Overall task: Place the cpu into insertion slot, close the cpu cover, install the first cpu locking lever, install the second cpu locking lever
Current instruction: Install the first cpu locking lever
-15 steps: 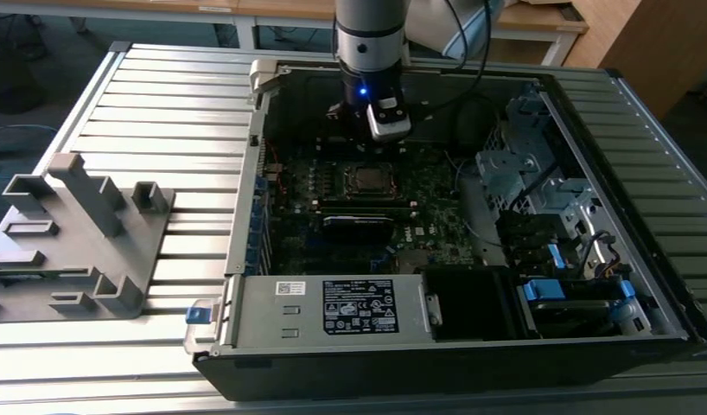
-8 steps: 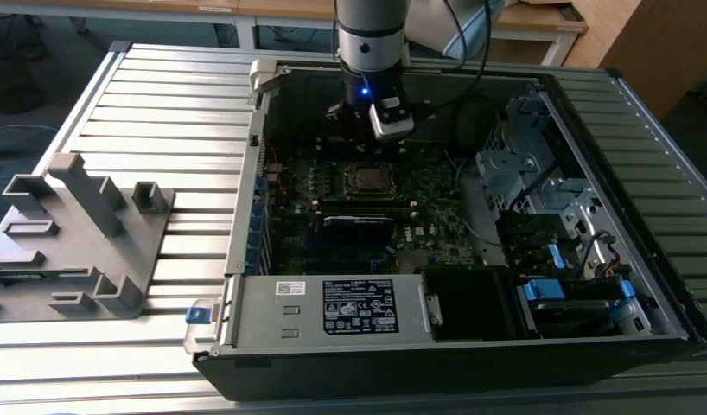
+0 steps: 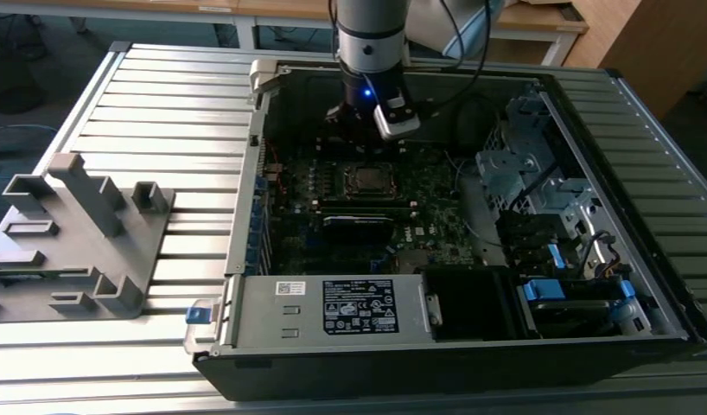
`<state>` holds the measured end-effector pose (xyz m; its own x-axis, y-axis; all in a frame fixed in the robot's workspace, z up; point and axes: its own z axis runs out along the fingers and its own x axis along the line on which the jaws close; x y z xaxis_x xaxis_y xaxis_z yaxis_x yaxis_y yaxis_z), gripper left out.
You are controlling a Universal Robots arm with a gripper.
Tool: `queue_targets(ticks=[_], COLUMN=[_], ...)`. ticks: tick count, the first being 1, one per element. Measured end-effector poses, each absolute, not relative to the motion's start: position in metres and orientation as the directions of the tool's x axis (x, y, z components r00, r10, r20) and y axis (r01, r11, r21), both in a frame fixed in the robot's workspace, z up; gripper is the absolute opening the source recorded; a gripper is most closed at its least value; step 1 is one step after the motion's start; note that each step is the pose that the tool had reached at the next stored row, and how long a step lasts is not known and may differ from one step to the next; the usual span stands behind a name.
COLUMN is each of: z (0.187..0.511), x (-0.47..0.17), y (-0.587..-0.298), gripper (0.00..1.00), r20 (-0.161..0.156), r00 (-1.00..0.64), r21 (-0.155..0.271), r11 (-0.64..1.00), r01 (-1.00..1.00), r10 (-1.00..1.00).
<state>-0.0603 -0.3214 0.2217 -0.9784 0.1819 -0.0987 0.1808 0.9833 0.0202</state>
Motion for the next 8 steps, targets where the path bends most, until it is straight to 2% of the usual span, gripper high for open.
queue_targets(ticks=[8], z=[0.2203], x=[-0.0602], y=[-0.3215], gripper=[0.11], r20=[-0.097], r00=[-0.988], r21=[0.019], r11=[0.993], r01=[0.116], r10=[0.118])
